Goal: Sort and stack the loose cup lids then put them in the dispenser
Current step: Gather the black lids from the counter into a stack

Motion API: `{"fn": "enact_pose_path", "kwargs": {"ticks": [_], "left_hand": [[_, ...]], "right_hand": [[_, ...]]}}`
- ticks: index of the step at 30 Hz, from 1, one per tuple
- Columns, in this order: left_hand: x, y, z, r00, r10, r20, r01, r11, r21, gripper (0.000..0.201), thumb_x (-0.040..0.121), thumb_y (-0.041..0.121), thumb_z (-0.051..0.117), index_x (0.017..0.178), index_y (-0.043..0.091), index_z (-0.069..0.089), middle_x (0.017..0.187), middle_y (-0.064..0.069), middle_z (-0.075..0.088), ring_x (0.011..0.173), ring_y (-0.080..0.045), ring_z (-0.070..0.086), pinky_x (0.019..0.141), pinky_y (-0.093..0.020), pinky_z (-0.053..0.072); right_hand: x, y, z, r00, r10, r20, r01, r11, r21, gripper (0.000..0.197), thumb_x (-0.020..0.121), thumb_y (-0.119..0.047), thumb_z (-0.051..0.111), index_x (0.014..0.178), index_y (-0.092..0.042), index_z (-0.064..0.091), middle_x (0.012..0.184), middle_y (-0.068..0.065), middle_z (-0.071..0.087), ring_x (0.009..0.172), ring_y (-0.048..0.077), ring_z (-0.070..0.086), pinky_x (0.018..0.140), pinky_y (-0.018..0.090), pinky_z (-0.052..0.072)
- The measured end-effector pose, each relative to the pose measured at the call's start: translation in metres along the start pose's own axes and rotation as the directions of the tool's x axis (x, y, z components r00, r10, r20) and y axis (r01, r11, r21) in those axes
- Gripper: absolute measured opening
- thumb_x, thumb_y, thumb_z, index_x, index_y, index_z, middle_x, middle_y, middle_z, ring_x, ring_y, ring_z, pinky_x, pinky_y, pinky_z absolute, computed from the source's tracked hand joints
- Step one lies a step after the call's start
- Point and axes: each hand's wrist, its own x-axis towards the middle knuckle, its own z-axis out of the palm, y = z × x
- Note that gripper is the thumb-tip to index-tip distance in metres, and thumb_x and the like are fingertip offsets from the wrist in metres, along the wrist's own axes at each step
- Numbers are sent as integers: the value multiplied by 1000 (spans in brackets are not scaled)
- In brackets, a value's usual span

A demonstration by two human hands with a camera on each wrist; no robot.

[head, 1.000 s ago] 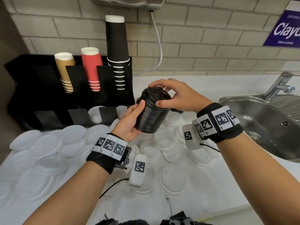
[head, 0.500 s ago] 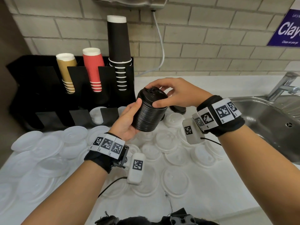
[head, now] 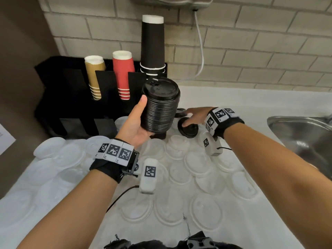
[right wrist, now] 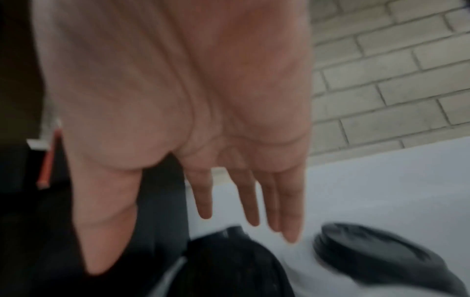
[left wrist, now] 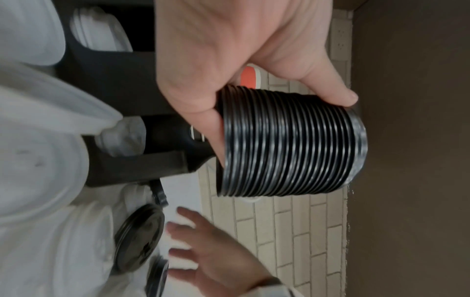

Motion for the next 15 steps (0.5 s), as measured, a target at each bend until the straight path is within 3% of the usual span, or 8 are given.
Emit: {"fn": "enact_pose_path", "kwargs": {"ticks": [2,5,10,13,15], "left_hand": [[-1,4,-4,1000,7,1,-7,1000,6,69,72,52,71,128,12,62,132,-14,61,122,-29,59,87,-42,55],[-2,8,-11,999,29,-21,-29,999,19,65,75,51,69,126,11,63,131,-14,62,122,-28,59,87,-39,55],[-4,10,-17,997,38,-60,-36,999,32,64,78,50,65,128,10,59,129,-14,64,119,-28,61,84,-39,56],[-5,8,-16,995,41,-87,-37,998,51,65,80,50,62,132,10,56,132,-14,62,122,-29,59,88,-40,55],[-6,5,-14,995,35,-91,-29,997,67,62,80,50,62,129,12,60,131,-14,62,122,-28,59,89,-41,55]], "right_hand": [[18,1,10,999,47,-2,-48,997,-55,65,84,-50,62,142,-30,39,139,6,50,121,27,50,88,30,39],[39,1,20,993,111,-47,-117,977,-176,65,78,-62,61,126,-19,55,124,8,62,108,27,59,96,35,45],[51,1,20,988,140,-58,-150,964,-219,65,75,-64,63,118,-15,59,100,6,62,90,26,59,82,31,46],[47,-3,12,979,166,-116,-175,982,-77,71,75,-62,62,124,-11,49,98,8,59,90,29,58,76,34,44],[38,-4,-1,973,167,-156,-137,973,187,77,78,-58,61,130,-6,39,106,16,58,96,32,59,83,39,47]]}}
